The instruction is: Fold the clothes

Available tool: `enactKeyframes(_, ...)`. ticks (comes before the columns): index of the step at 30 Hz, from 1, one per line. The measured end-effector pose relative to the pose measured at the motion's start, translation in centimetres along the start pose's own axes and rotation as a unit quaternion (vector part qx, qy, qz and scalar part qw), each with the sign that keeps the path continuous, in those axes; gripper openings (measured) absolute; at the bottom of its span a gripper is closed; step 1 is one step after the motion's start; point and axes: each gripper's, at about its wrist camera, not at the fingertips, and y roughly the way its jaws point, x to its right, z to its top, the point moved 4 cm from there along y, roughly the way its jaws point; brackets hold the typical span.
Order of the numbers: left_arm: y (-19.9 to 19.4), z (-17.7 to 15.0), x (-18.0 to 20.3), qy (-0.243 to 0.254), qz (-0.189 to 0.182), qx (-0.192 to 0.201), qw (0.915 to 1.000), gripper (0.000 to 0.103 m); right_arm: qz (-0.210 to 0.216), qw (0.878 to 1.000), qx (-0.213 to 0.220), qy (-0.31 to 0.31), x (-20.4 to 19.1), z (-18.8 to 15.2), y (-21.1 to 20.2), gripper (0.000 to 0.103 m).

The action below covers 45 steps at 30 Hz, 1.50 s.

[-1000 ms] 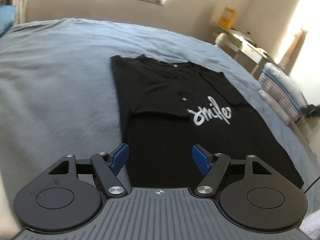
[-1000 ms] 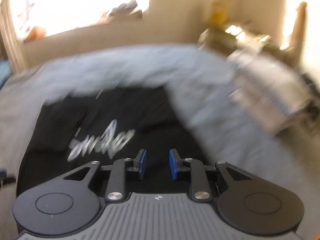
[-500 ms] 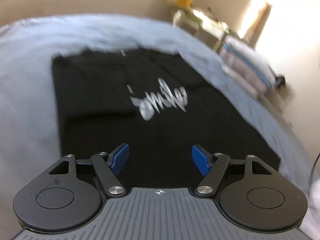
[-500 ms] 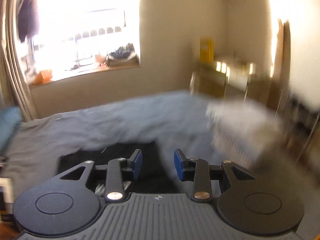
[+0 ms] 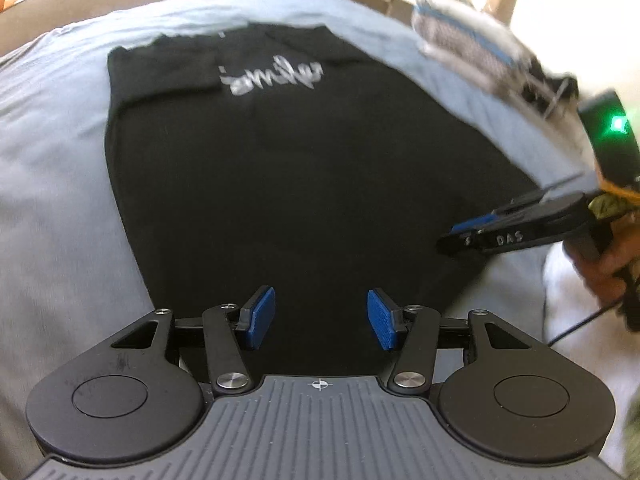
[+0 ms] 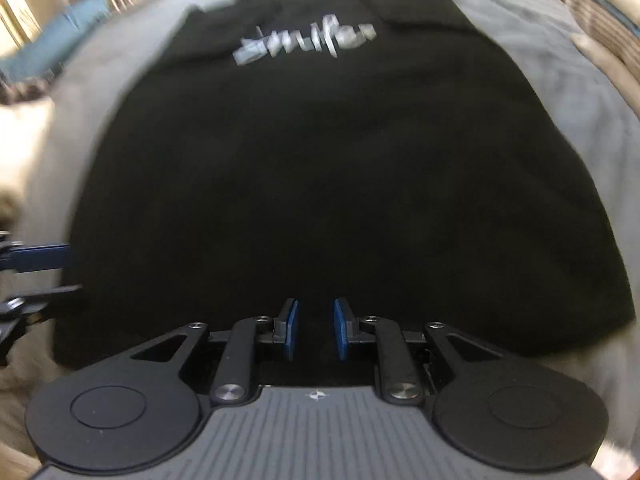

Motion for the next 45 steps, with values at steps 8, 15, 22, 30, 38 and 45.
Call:
enactKeyframes(8, -1.1, -5.5, -1.0, -0.007, 0.015, -0.014, 0.9998, 0.053, -0.025, 0.998, -0.033, 0.04, -0.6, -5.5, -4.2, 0.022)
enactKeyframes(15, -2.9, -6.1, -3.7, -0.102, -0.021, 0.009, 0.9945, 0.053, 0.024, 0.998, 0.05, -0.035, -5.5, -1.1, -4.5, 0.022)
enactKeyframes(22, -3.7, -6.0, -3.5, -0.116, -0.019, 0.026, 0.9927, 0.054, 0.044, 0.999, -0.012, -0.016, -6.6, -3.9, -1.9, 0.022)
enactKeyframes(30, -5.0, -3.1, -1.8, -0.03, 0.052, 0.091, 0.9941, 0.068, -0.021, 0.995, 0.056, 0.085, 2.9, 0.4, -9.2, 0.022)
enactKeyframes(38, 1.8, -1.3, 2.0, -0.023, 0.022, 0.026, 0.9992, 0.069, -0.059, 0.972, 0.008, 0.226, 16.8, 4.0, -2.1, 0.022)
enactKeyframes(45, 2.5, -1.4, 2.7, -0.014, 0.053, 0.017, 0.9984, 0.077, -0.133, 0.942, -0.003, 0.307, 22.4, -2.1, -5.9, 0.023)
